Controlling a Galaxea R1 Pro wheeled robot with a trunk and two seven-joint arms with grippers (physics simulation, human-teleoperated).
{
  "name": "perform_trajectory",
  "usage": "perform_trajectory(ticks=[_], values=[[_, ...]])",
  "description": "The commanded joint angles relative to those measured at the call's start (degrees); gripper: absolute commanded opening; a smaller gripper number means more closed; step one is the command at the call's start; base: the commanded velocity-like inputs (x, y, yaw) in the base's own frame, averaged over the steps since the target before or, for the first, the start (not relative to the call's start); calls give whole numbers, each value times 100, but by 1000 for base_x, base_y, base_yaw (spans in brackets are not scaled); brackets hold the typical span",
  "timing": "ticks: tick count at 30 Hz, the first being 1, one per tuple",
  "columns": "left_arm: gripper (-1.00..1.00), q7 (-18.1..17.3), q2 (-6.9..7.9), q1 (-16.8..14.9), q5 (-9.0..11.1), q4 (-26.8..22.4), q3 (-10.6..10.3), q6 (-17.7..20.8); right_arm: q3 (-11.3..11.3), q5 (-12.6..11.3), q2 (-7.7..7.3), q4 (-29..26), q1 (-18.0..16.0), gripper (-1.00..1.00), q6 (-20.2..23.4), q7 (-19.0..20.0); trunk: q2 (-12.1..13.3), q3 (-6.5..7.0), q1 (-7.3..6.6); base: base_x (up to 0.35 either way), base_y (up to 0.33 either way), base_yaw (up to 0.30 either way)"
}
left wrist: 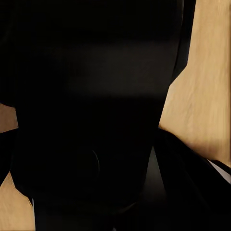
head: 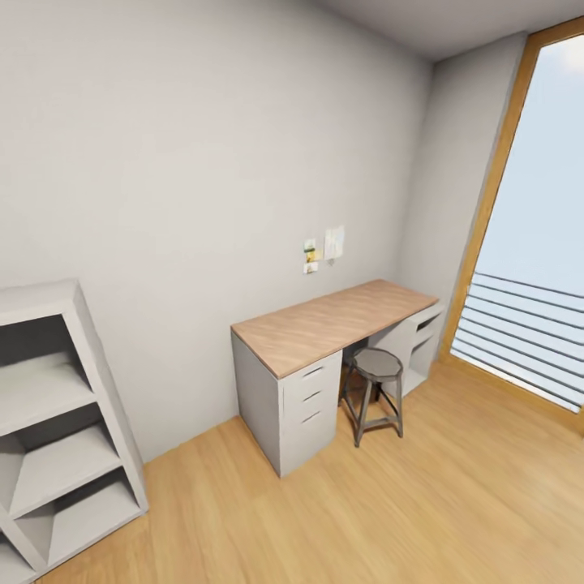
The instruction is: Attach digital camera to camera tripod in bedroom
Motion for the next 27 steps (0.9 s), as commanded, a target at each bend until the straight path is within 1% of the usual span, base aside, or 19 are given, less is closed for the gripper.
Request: perform_trajectory(ticks=[1,7,27], values=[[-100,6,0,-1,36,-1,-50,0,-49,33,4,10,-2,100,-19,13,-3,-2,5,320,0,0],[-100,6,0,-1,35,-1,-50,-2,-44,41,15,13,-2,100,-24,13,-3,-2,5,320,0,58],[-100,14,0,-1,42,-1,-50,-52,-33,49,11,9,-2,100,-24,10,-3,-2,5,320,0,261]])
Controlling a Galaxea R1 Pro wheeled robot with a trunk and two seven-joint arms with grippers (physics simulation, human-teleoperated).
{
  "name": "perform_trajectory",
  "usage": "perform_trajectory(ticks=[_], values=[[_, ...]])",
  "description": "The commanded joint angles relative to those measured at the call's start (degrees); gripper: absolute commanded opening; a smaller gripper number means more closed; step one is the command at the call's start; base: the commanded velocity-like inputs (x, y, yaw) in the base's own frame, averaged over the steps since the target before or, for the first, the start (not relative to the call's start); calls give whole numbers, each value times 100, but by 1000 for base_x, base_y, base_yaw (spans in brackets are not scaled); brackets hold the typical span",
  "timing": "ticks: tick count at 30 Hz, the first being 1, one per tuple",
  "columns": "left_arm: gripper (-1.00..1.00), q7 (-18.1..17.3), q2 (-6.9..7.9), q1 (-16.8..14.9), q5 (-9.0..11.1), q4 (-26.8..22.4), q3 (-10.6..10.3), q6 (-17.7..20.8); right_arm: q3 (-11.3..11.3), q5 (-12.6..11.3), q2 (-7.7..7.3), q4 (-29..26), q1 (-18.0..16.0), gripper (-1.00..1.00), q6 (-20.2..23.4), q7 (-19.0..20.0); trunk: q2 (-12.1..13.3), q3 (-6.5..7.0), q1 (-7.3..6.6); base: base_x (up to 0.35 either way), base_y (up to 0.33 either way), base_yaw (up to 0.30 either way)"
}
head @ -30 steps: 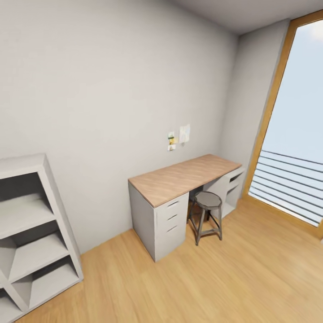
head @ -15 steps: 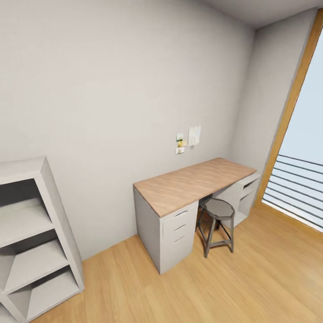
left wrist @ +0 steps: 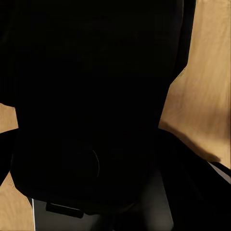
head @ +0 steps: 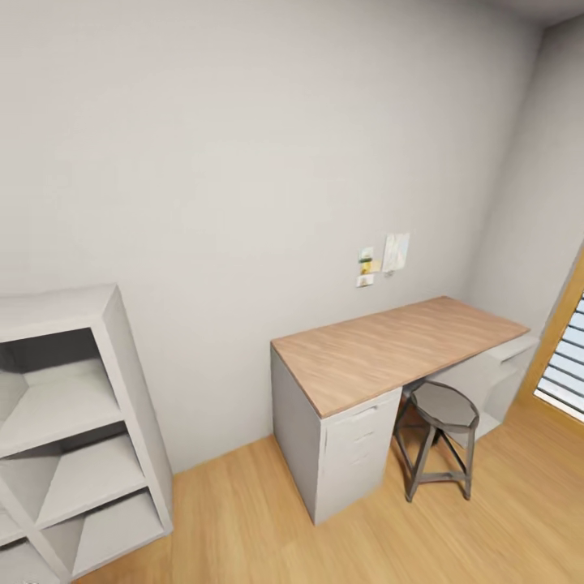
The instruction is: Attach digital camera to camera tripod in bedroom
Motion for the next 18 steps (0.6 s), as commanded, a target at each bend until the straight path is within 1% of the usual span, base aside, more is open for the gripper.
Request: perform_trajectory(ticks=[1,18], values=[[-100,8,-1,-2,37,0,-50,-5,-48,34,-4,11,-1,100,-23,12,-3,-2,5,320,0,268],[-100,9,-1,-2,38,0,-44,-20,-48,36,1,9,-1,100,-24,8,-3,-2,5,314,0,268]])
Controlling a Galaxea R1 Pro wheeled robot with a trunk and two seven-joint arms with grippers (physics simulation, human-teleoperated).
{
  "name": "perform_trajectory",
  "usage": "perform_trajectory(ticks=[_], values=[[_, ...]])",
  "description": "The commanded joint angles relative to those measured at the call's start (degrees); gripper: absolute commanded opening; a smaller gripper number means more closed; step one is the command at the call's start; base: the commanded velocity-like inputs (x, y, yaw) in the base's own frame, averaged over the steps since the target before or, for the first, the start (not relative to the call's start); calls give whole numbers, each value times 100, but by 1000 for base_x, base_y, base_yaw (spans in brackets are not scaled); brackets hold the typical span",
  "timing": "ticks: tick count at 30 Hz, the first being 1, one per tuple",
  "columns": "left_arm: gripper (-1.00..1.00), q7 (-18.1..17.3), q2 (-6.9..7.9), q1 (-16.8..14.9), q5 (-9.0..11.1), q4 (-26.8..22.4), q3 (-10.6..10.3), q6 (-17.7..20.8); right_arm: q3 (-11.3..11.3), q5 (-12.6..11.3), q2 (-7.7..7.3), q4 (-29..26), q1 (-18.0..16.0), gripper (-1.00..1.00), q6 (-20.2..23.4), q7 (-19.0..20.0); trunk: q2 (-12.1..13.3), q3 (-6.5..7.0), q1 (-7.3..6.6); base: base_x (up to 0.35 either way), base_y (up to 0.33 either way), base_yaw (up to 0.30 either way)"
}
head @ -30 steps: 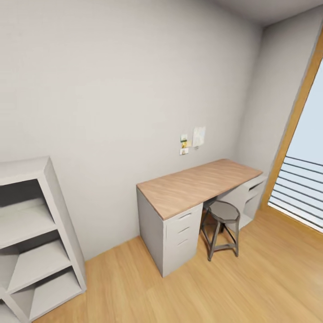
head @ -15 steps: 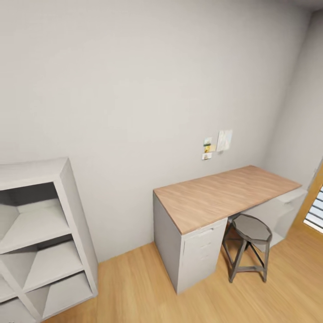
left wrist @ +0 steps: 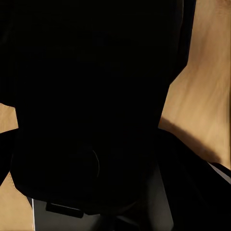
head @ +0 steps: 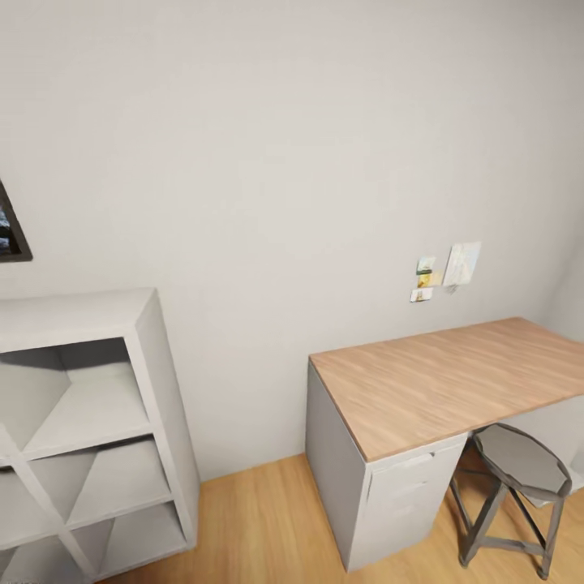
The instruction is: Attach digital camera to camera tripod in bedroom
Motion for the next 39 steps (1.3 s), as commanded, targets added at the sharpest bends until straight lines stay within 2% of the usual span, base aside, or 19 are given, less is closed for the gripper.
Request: perform_trajectory(ticks=[1,39], values=[[-100,8,-1,-2,37,0,-49,-7,-48,33,-3,9,-1,100,-23,14,-3,-2,4,203,0,268],[-100,8,32,-2,89,0,-38,-20,-112,-18,-21,7,-1,100,-13,-1,-3,-2,4,14,0,280]])
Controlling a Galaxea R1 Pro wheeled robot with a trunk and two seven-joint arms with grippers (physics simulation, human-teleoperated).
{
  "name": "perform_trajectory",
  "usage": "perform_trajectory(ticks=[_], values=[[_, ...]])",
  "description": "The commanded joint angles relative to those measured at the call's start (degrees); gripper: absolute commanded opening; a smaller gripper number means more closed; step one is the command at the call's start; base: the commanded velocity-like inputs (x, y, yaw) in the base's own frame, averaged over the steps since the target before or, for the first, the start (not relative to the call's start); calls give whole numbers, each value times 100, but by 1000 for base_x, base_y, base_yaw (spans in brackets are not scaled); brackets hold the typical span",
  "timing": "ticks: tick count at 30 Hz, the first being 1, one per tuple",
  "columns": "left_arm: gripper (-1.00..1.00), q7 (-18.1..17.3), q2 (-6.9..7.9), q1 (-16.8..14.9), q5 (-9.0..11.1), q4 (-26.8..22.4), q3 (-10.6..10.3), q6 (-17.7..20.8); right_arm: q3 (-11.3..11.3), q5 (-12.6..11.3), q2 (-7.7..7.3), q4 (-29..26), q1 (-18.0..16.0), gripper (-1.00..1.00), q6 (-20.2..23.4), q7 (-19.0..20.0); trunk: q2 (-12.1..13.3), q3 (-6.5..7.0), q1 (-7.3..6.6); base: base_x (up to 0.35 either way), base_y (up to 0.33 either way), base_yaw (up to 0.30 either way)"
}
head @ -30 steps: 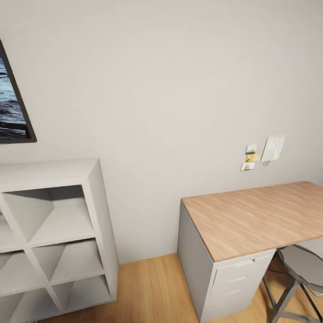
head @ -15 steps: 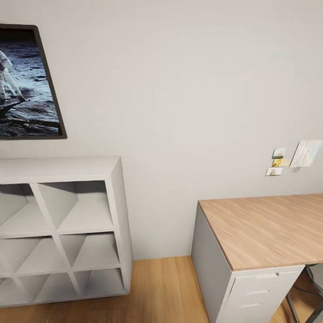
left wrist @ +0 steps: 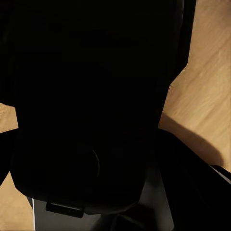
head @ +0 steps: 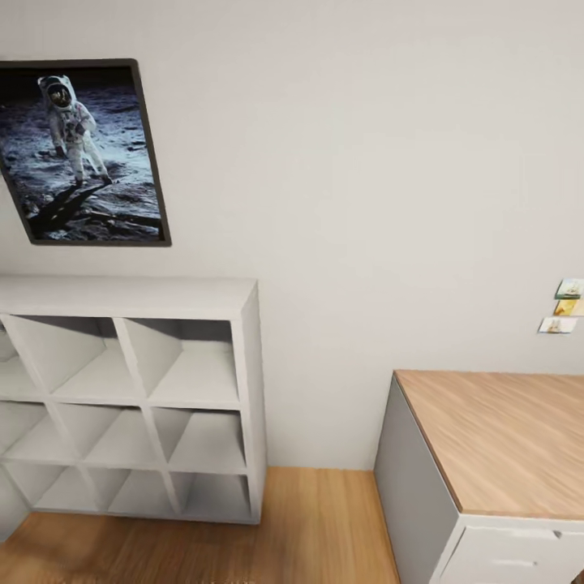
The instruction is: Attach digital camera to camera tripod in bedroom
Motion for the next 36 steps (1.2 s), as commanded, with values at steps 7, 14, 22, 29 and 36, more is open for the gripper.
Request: perform_trajectory(ticks=[7,14,22,29,36], values=[[-100,8,-7,-2,37,0,-49,-7,-54,5,-1,9,-1,100,-15,-17,-4,-2,2,0,0,300],[-100,14,-8,-2,43,0,-49,-7,-114,-12,-9,9,-1,100,-4,-87,-4,-2,2,0,0,300],[-100,9,-19,-2,46,0,-49,-7,-399,3,-4,9,-1,100,-25,-181,-4,-2,2,0,0,300],[-100,9,-33,-2,48,0,-49,-12,-401,25,3,9,-1,100,-31,-205,-4,-2,2,43,-29,300],[-100,8,-34,-2,53,0,-49,-11,-398,34,3,9,-1,100,-32,-208,-4,-2,2,202,-184,300]])
